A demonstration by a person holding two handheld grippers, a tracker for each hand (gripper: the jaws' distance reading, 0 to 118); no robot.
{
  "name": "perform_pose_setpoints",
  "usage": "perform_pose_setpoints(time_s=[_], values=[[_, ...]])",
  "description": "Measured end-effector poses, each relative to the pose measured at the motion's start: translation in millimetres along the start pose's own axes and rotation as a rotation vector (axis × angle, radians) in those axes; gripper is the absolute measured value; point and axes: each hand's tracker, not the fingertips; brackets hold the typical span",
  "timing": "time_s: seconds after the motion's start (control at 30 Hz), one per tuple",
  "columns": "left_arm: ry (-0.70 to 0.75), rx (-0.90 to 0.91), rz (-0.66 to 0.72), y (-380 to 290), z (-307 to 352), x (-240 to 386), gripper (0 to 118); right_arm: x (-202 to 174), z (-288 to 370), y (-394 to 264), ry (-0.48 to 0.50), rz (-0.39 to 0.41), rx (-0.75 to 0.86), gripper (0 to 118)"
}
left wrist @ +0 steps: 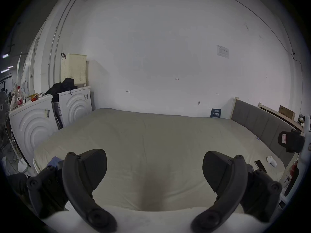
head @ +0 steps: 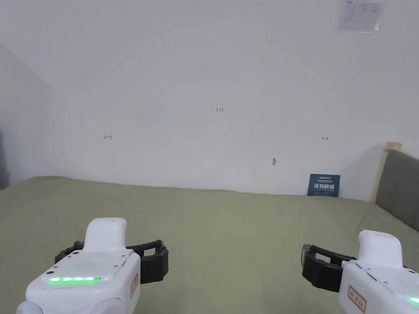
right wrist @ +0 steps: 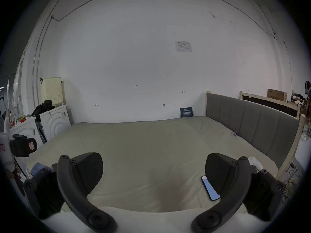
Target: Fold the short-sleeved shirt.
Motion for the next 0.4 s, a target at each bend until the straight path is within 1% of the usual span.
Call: perform_pose_setpoints(time_s=[0.1, 0.2, 0.23, 0.27, 0.3, 0.37, 0.4], values=[[-0.004, -0.006, 0.005, -0.2, -0.6, 0.8, 117, 1.5, -0.6, 0.5, 0.019, 0.0, -0.041, 118], [-0.007, -0.004, 0.0, -0.6, -0.5, 2.3, 117, 2.1, -2.9, -0.9, 0.001, -0.023, -0.051, 118], [-0.009, -0.005, -0.001, -0.6, -0.5, 2.7, 117, 3.8, -2.1, -1.9, 0.006, -0.043, -0.036, 118], [-0.011, -0.006, -0.002, -0.6, -0.4, 2.9, 117, 5.8, -0.2, -3.0, 0.038, -0.074, -0.01, 118], [-0.012, -0.007, -0.004, -0.7, -0.3, 2.9, 117, 6.0, 0.9, -2.9, 0.039, -0.075, -0.008, 118], [-0.011, -0.008, -0.008, -0.7, -0.7, 3.1, 117, 1.2, 1.4, -3.0, 0.018, -0.05, -0.008, 118], [-0.008, -0.01, -0.008, -0.4, -1.3, 3.3, 117, -0.9, 1.3, -4.9, 0.01, -0.001, 0.01, 118]])
